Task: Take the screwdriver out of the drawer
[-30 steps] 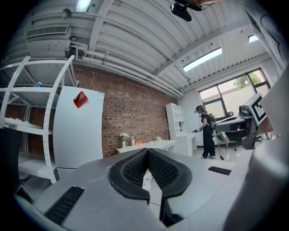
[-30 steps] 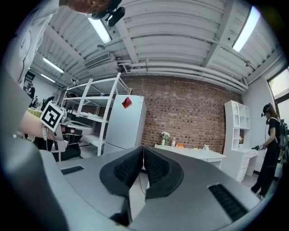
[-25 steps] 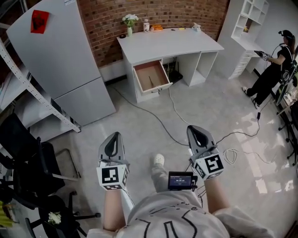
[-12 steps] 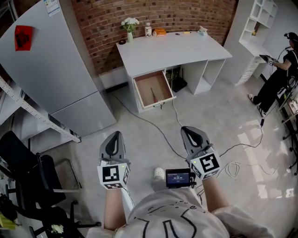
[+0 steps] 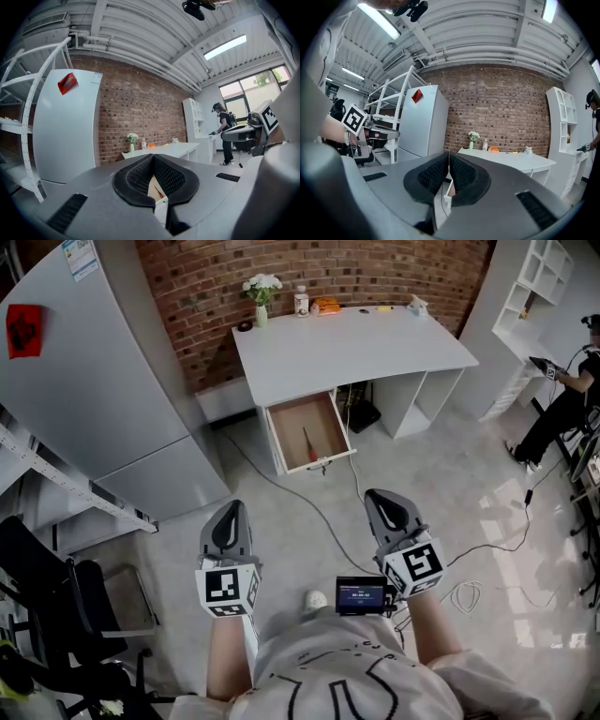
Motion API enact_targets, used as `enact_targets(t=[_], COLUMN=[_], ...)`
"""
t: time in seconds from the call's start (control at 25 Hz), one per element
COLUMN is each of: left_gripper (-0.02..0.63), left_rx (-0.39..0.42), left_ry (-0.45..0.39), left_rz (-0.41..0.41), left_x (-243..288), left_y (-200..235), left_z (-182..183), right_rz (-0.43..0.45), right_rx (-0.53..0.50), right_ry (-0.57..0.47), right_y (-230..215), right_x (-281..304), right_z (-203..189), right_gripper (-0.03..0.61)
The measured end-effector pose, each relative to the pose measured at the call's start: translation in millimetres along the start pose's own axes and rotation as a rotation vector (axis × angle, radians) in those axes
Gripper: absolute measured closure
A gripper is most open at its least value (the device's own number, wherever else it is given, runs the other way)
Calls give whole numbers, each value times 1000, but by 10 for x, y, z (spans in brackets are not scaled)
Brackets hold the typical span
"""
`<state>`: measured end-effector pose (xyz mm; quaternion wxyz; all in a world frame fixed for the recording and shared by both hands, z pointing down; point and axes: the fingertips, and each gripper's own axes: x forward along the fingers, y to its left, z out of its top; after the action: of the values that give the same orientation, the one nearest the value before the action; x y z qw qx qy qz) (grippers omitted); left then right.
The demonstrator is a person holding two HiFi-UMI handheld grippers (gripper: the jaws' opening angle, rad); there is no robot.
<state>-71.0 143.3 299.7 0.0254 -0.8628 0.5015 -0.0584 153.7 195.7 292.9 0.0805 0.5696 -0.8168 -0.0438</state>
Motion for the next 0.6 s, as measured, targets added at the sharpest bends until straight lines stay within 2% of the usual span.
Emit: enact_targets(t=[0.28,0.6], left_gripper=[606,605], left_rx=[10,-10], left_ry=[39,52], left_rz=[-15,8], left_x=[170,478], left_y=[40,461], left_z=[-136,-227], right_rz=[9,22], right_rx=[34,39], right_ry=[38,67], right_y=[-56,-39], right_x=[211,697], right_z=[-205,-288], right_gripper=[557,557])
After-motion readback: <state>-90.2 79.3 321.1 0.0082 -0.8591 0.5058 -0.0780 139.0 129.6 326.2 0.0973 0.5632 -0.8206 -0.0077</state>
